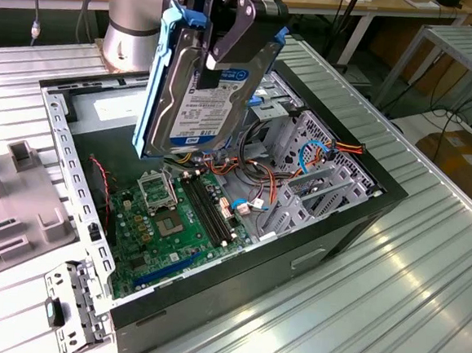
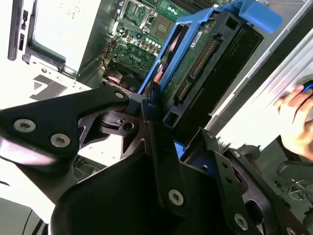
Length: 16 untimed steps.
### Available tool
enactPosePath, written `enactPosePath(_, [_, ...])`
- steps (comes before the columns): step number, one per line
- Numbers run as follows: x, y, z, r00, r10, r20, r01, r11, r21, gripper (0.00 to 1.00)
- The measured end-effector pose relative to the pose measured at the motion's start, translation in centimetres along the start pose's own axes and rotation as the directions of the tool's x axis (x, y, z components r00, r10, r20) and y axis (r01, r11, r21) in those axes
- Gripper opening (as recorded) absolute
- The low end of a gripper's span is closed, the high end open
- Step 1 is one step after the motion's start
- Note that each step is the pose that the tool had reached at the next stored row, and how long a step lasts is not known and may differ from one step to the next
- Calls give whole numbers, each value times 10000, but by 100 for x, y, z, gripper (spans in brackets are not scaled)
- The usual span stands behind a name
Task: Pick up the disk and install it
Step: 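Pick up the disk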
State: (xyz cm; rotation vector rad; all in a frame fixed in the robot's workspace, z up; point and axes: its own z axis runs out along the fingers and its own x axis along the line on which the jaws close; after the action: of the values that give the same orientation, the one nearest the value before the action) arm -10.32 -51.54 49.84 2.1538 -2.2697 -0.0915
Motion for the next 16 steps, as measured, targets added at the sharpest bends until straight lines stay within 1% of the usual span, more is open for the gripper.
enactPosePath(16, [175, -90, -9, 9997, 245, 13, -245, 9997, 1, 36])
